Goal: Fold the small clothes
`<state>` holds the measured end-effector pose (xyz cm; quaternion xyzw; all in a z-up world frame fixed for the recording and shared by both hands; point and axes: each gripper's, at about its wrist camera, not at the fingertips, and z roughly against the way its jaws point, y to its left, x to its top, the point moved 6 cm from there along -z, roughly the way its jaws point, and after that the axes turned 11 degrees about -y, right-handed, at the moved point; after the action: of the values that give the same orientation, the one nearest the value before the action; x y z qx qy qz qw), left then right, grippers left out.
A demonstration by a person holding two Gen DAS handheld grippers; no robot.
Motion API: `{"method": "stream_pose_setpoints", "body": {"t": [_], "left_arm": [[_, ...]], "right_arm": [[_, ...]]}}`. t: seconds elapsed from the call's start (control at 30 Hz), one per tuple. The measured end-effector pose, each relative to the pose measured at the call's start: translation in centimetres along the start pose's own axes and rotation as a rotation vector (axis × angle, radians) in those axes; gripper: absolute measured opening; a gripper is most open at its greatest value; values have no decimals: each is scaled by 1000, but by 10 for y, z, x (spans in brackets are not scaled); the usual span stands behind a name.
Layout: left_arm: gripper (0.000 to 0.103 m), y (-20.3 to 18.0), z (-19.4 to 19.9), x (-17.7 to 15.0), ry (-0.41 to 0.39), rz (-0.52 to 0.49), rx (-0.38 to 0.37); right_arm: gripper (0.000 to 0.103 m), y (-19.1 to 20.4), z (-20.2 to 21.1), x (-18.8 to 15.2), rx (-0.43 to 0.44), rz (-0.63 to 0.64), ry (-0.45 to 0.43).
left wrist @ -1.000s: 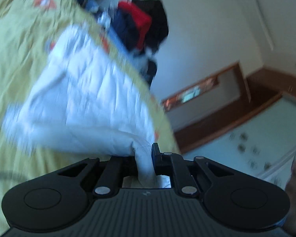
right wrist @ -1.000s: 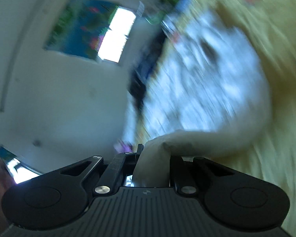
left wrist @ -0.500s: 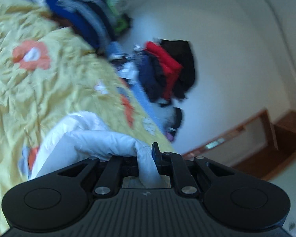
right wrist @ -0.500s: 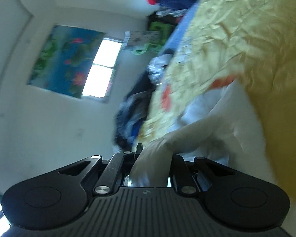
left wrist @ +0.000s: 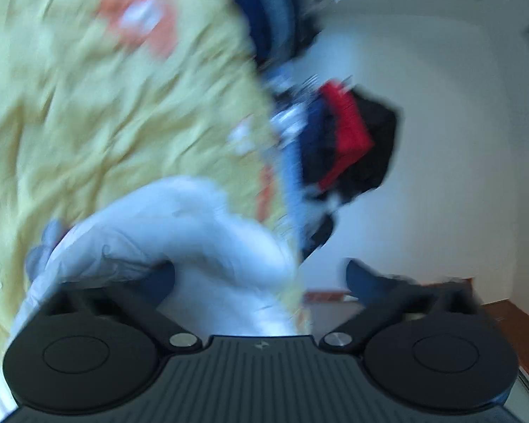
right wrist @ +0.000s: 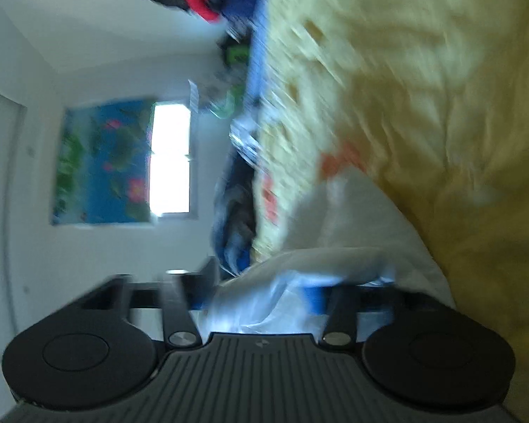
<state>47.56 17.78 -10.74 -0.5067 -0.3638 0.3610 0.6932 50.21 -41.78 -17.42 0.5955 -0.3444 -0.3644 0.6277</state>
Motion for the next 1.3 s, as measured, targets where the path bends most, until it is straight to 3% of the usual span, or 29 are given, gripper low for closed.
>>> {"method": "stream_pose_setpoints", "body": {"t": [0.07,0.13,0.2,0.27,0.33,0.4,0.47,0.63,0.7,0.8,0.9,1.07,1.3], "left_arm": [[103,-28,22,4,-47,-90,-42],[103,-54,47,3,-191,-268,9],[103,-83,62,-14,-383,-597,129],[103,-101,59,-44,-545,-910,235],[103,-106,41,-72,-609,-1099,290],[103,-100,9,-90,-583,-1197,330],[103,-87,-30,-97,-505,-1238,400],[103,-41,-111,-100,-217,-1323,613],[103,-26,-125,-92,-158,-1287,650],[103,-6,-137,-79,-81,-1149,647],[103,6,-142,-73,-48,-1087,624],[103,11,-146,-80,-80,-1134,625],[103,10,-149,-77,-103,-1123,616]], "right_arm": [[88,19,8,1,2,89,-45],[87,43,16,-6,-29,251,-73],[84,68,16,-23,-91,484,-90],[83,93,6,-52,-173,806,-97],[75,106,-8,-79,-216,1031,-70],[68,107,-32,-97,-240,1127,4],[57,97,-61,-105,-304,1179,68],[46,53,-104,-91,-486,1201,137],[45,38,-107,-85,-491,1150,146],[43,17,-108,-77,-447,1069,137],[41,11,-103,-75,-390,1034,105],[31,8,-102,-66,-361,978,74],[29,6,-100,-62,-348,946,62]]}}
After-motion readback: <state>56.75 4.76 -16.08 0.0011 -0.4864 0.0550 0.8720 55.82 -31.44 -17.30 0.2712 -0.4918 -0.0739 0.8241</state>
